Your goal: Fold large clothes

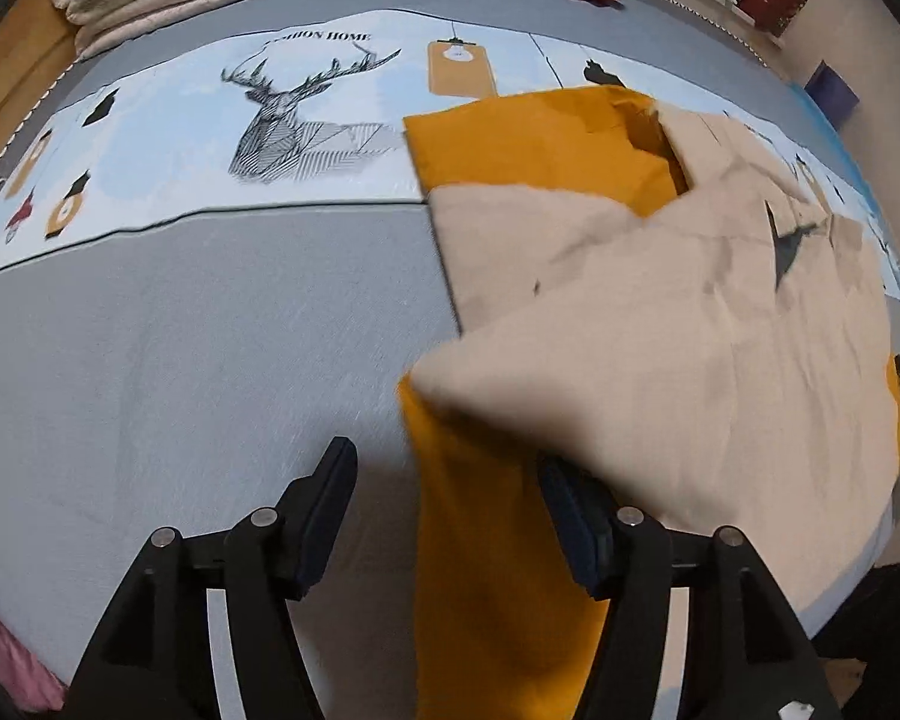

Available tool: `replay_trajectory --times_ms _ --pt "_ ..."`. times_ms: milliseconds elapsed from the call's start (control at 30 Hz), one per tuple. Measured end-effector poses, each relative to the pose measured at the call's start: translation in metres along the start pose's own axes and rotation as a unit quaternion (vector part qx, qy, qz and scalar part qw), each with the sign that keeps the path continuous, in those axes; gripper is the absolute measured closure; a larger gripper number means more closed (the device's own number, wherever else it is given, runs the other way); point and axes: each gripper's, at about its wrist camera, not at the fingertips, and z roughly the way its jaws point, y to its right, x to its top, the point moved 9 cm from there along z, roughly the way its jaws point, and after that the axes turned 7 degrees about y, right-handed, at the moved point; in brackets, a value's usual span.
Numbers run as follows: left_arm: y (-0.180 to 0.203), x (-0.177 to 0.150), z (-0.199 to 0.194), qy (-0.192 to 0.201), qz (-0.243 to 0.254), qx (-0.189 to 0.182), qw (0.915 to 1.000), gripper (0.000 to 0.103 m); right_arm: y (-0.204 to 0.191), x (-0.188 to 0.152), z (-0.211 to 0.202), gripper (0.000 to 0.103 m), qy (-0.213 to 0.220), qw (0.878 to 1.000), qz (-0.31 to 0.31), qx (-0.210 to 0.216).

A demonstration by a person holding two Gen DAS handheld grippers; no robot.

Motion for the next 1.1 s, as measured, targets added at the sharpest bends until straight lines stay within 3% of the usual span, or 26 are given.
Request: replay_trajectory --times_ms 333,367,433,500,533,633,800,900,1000,1067,1100 --pt "0.004 0.064 0.02 0.056 -0.039 -0.017 0.9975 0.047 -0.013 0.037 0.025 0.075 0.006 1.0 0.025 0.012" --pt "0.004 0.068 0.022 0.059 -0.043 -0.024 0.9971 0.051 -0.014 0.041 0.026 0.075 0.007 1.0 0.026 0.013" --pt "0.001 0.075 0.022 0.064 -0.051 -0.032 0.9961 0.089 -0.015 0.05 0.028 0.076 0.016 0.999 0.028 0.01" --pt "-0.008 0.085 0.02 0.08 -0.075 -0.043 0.993 0.098 -0.017 0.061 0.023 0.095 0.036 0.999 0.036 0.016" --pt "-0.01 0.088 0.019 0.087 -0.08 -0.047 0.9919 0.1 -0.018 0.064 0.022 0.097 0.04 0.998 0.038 0.018" --pt "-0.015 0.099 0.017 0.107 -0.087 -0.045 0.9894 0.101 -0.021 0.079 0.015 0.1 0.069 0.996 0.052 0.027" --pt "-0.022 0.127 -0.003 0.173 -0.122 -0.043 0.9765 0.101 -0.016 0.115 -0.016 0.101 0.167 0.981 0.094 0.01" --pt "-0.022 0.139 -0.003 0.188 -0.132 -0.035 0.9727 0.101 -0.025 0.13 -0.023 0.101 0.203 0.975 0.09 -0.004" --pt "-0.027 0.14 0.018 0.153 -0.164 -0.044 0.9735 0.1 -0.029 0.134 -0.011 0.101 0.197 0.976 0.091 -0.027" --pt "-0.032 0.132 0.033 0.122 -0.186 -0.046 0.9739 0.093 -0.026 0.132 0.003 0.1 0.18 0.978 0.101 -0.042" --pt "-0.033 0.127 0.039 0.107 -0.194 -0.054 0.9736 0.084 -0.024 0.129 0.011 0.099 0.165 0.98 0.101 -0.046"
